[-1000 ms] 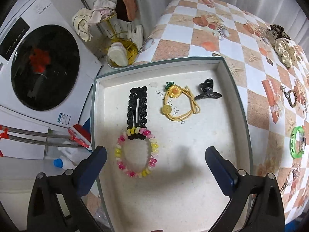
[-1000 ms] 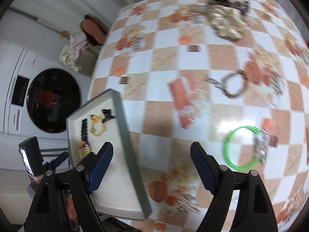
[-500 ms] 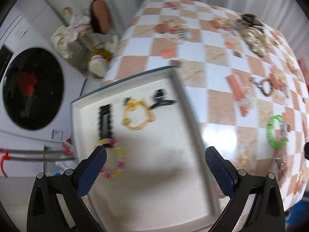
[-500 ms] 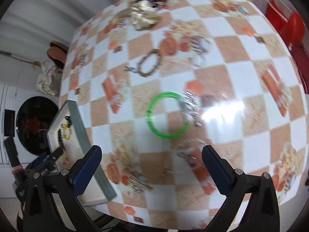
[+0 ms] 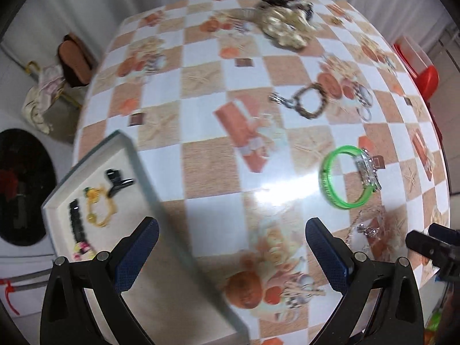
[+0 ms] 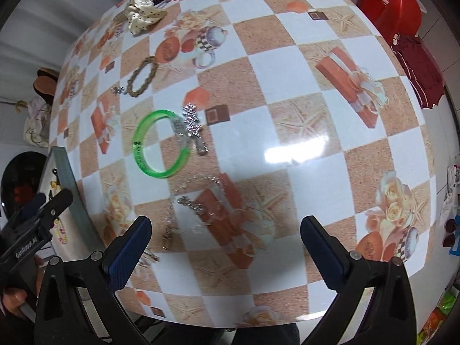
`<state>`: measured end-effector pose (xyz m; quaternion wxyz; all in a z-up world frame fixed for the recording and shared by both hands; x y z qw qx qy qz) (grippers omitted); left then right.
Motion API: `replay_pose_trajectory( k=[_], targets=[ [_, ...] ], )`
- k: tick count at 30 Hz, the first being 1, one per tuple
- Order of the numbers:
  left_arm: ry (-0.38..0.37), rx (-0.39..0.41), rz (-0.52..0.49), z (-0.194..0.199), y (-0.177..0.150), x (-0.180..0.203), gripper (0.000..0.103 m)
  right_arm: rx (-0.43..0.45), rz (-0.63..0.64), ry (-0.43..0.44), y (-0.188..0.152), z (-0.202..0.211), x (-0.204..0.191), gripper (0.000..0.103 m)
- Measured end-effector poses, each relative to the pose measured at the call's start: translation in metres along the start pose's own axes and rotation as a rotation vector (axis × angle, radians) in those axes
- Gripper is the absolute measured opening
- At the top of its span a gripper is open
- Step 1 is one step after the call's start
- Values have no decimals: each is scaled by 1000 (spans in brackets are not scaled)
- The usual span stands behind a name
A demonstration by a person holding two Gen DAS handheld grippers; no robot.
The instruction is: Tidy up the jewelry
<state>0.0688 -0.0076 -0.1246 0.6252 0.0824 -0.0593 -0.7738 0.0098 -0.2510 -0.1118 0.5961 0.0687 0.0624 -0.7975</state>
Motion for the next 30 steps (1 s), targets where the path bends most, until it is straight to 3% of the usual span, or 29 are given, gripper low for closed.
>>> replay_pose_trajectory(
  k=[15, 18, 23, 24, 27, 30],
  targets=[
    [-85, -34, -57, -33, 27, 54, 103, -15, 49, -37, -1, -17, 9, 103],
    [-79, -40, -78, -41, 32, 63, 94, -7, 60, -40, 2, -20, 8, 100],
    [-78, -54, -101, -54, 39, 73, 92, 0, 92, -51, 6, -26, 2, 90],
    [-76, -56, -105, -56, 40, 74, 84, 2, 93, -48, 7, -26, 2, 89],
    [-73, -75, -116, -65, 42, 79, 82, 9, 102, -38, 10, -27, 0, 83],
    [-67, -83, -129, -71, 44, 82, 69, 17, 120, -37, 16, -31, -5, 78]
  ],
)
Point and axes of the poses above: each gripper's, at about its wrist camera, not at the fingertips, and z roughly against the way its jaws point, x to its right, y to its top, the point moved 3 cm from there along -z, roughly the way its jaws point
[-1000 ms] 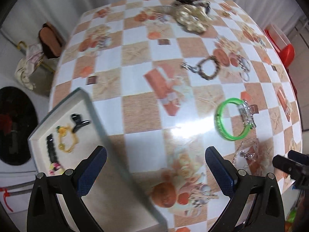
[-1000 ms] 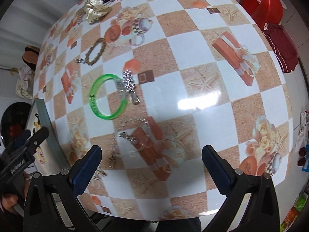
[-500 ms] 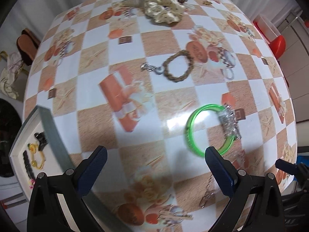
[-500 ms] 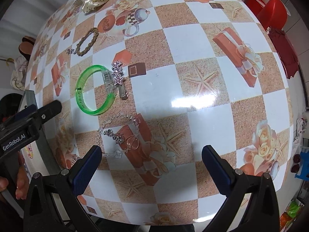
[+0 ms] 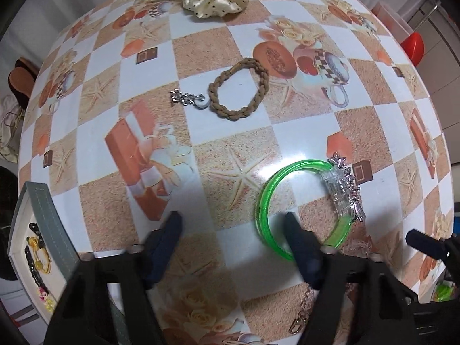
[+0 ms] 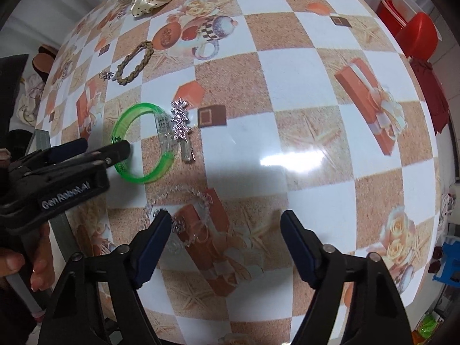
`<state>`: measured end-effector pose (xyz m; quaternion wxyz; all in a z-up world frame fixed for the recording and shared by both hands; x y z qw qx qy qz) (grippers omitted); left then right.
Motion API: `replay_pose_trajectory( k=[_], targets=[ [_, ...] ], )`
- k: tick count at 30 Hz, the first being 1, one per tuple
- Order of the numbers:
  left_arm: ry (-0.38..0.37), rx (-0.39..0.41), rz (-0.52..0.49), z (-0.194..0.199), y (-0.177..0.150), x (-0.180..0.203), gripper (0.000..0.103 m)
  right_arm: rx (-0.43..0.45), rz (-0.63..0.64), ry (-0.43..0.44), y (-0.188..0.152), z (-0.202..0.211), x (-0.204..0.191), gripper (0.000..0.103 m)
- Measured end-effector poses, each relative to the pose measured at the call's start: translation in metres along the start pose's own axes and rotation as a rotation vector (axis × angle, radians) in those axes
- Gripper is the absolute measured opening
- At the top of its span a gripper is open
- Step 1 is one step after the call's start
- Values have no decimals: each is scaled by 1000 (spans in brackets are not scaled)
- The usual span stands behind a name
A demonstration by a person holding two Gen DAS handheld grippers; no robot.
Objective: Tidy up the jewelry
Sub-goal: 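Grasp the green bangle with the left tool while the right tool grasps the silver star clip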
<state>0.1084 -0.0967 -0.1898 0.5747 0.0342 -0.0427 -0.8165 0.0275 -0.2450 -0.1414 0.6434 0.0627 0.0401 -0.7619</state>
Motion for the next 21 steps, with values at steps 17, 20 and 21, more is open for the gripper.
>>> replay_pose_trajectory(
  k=[17, 20, 21],
  targets=[
    [5, 34, 21, 4, 24, -12, 36, 60, 116, -66, 52, -25, -39, 64],
    [1, 29, 30, 4, 25, -18, 20, 69, 166, -126, 58, -30, -50, 58],
    [-8, 26, 36, 4, 25, -20, 17, 70, 181, -146, 61, -31, -54, 55]
  ],
)
Point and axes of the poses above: each gripper's, at about its wrist camera, not at the fingertips, and z roughly against the way its jaws point, x to its right, y to its top, the point moved 3 cm from there along -z, roughly the way its jaws point
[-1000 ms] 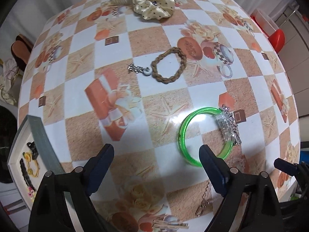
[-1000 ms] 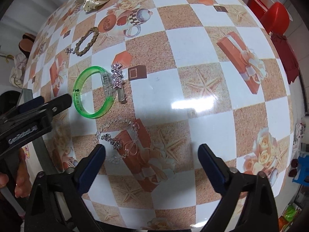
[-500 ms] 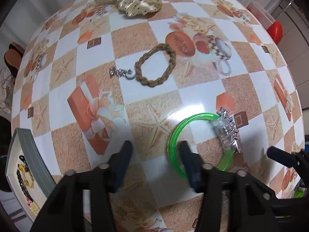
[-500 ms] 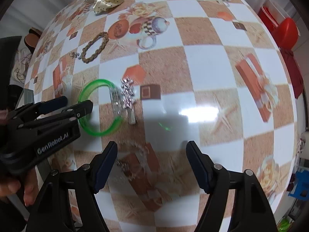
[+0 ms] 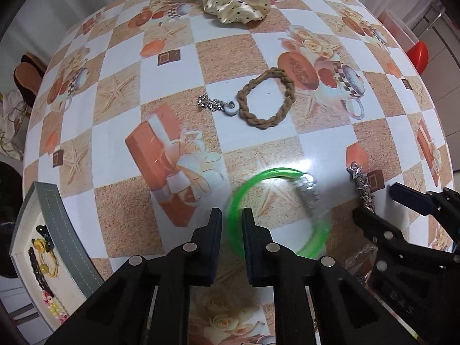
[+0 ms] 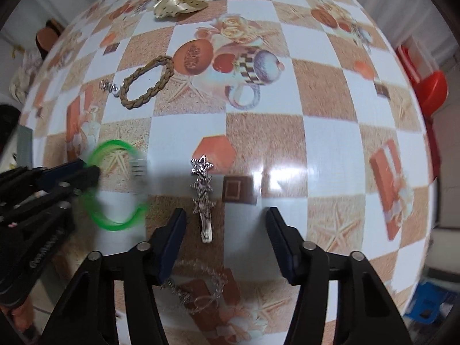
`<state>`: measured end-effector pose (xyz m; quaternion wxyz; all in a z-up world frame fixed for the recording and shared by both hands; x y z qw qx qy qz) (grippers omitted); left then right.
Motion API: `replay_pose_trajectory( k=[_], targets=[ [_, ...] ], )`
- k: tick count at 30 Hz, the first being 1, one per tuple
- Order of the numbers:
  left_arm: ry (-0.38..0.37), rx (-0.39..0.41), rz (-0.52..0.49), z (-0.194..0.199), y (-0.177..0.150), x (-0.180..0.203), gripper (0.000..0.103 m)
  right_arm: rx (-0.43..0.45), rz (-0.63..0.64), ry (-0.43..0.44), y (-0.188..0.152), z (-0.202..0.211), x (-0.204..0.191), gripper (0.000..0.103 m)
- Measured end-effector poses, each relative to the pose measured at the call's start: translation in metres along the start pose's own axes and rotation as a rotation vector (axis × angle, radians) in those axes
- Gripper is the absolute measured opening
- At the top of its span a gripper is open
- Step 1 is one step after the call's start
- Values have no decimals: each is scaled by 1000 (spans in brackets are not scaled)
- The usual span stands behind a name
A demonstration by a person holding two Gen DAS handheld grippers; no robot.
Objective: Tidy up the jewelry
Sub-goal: 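Grasp the green bangle with the left tool while the right tool grasps the silver star clip, then carry the bangle and star clip to the white tray and open both tools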
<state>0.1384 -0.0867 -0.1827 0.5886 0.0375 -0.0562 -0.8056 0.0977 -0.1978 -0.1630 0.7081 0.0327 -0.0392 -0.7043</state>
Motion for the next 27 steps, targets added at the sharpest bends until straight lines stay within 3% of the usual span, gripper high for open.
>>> replay_pose_trajectory(
  k=[1, 2, 5, 14, 21, 25, 27],
  targets=[
    [-4, -1, 3, -1, -1, -4, 11, 2, 10, -5, 2, 0, -3, 45],
    [-13, -3, 7, 0, -1, -6, 11, 2, 13, -5, 2, 1, -5, 32],
    [-32, -6, 22, 0, 1, -10, 11, -6, 5, -2, 6, 1, -8, 11],
    [-71, 37, 70, 28, -10, -25, 11, 1, -87, 123, 0, 24, 19, 11],
    [-70, 86, 107, 64, -29, -52, 11, 17, -128, 193, 2, 42, 16, 11],
    [-67, 106, 138, 72, -32, -55, 11, 25, -132, 200, 4, 48, 3, 11],
    [-63, 112, 146, 76, -36, -59, 11, 26, -138, 204, -8, 58, 17, 11]
  ],
)
Point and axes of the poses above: each gripper's, at about its wrist camera, not at the fingertips, and z roughly against the way its jaws point, x to its right, y to its top, the point moved 3 cm from there along -z, roughly the way its jaws point
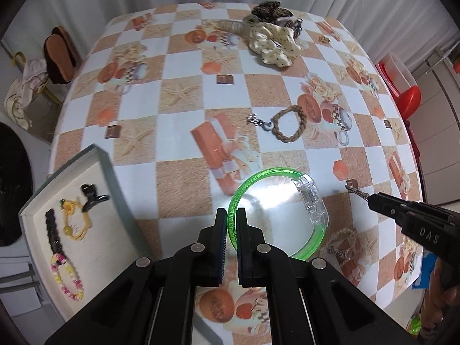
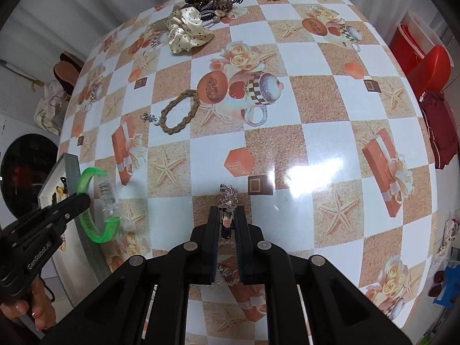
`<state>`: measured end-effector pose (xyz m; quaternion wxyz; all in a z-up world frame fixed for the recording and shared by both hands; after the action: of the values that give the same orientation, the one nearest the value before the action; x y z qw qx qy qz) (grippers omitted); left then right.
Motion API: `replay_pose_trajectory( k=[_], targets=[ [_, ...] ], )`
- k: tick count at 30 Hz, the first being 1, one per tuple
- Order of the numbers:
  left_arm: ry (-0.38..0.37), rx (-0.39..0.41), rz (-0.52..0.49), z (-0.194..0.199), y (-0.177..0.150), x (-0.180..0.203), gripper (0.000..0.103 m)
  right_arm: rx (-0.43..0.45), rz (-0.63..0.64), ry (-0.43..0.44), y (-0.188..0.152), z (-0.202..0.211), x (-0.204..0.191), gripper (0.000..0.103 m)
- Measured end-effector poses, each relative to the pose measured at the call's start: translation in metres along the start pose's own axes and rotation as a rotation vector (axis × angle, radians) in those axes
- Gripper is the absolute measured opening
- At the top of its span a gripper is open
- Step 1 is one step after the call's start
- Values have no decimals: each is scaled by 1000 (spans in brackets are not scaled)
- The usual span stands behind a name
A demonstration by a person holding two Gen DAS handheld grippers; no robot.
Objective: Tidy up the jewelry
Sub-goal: 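Carry the bangle and star clip to the white tray and open both tools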
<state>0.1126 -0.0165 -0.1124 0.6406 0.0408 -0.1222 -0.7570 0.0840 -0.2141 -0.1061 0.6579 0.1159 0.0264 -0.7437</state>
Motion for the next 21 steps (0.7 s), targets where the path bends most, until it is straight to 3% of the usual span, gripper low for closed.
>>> replay_pose_trajectory(
  k=[10, 21],
  targets=[
    [32, 16, 85, 28, -30, -47, 11, 30, 57, 25, -1, 29, -27, 11],
    [78, 25, 254, 50, -82, -117, 11, 43, 252, 124, 1, 34, -136, 11]
  ],
)
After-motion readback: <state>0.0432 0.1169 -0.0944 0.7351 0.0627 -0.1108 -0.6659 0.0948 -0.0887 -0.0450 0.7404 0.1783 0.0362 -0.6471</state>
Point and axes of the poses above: each gripper's, at about its wrist camera, not at the fingertips, and z roughly against the way its jaws point, x to its right, y to its top, the point moved 3 cm from there along -z, roughly the way its jaws point
